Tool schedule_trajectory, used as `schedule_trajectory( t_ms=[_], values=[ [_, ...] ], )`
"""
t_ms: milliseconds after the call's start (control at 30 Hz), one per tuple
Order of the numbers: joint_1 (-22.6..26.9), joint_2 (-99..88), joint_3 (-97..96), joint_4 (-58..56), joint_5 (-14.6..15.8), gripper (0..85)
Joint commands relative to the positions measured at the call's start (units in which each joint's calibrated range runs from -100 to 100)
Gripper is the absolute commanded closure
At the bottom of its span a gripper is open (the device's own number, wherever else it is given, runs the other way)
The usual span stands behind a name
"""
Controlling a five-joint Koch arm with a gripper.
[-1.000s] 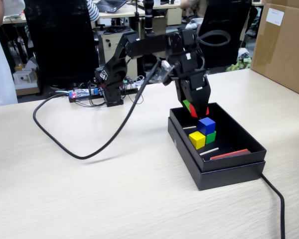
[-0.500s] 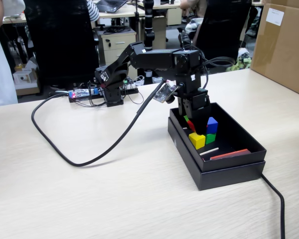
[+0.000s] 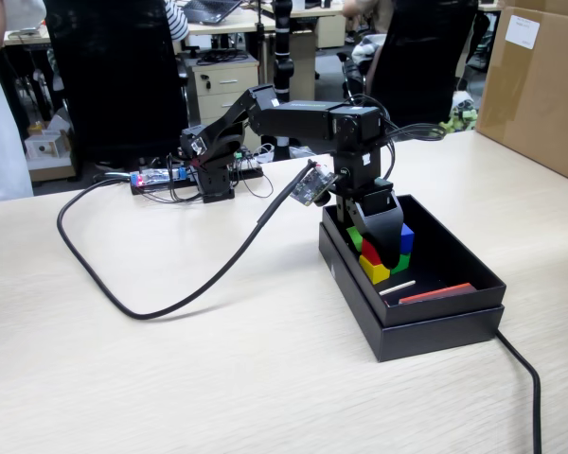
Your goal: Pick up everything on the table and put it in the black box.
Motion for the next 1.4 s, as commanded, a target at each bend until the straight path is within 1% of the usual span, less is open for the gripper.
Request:
schedule_trajectory(
  t_ms=[0,33,67,233,300,367,500,533,633,700,833,900,967,1100,1367],
  values=[
    [-0.3,-15.7,-1.2,-2.0,-0.5,39.9],
    [-0.7,-24.9,-3.4,-2.0,-1.4,39.9],
    [-1.0,-29.9,-4.2,-2.0,-1.7,39.9],
    [-3.9,-52.0,-9.5,-2.0,-3.6,39.8],
    [-5.6,-60.2,-11.7,-1.7,-4.5,36.6],
    [-7.6,-68.0,-17.4,-0.2,-5.5,36.6],
    [-9.9,-85.5,-39.7,4.4,-7.6,36.2],
    [-11.2,-93.8,-53.5,10.9,-8.5,36.2],
    [-12.7,-104.5,-70.5,20.3,-8.9,36.2],
    [-12.9,-115.1,-88.3,28.9,-8.8,34.7],
    [-13.2,-121.7,-100.5,37.4,-8.9,34.5],
    [-13.2,-124.9,-106.4,39.9,-8.9,34.1],
    [-13.5,-128.3,-112.7,43.9,-9.5,33.9],
    [-13.8,-129.7,-121.4,48.1,-9.8,32.3],
    [-13.9,-129.7,-136.4,65.9,-11.6,32.2]
  ],
)
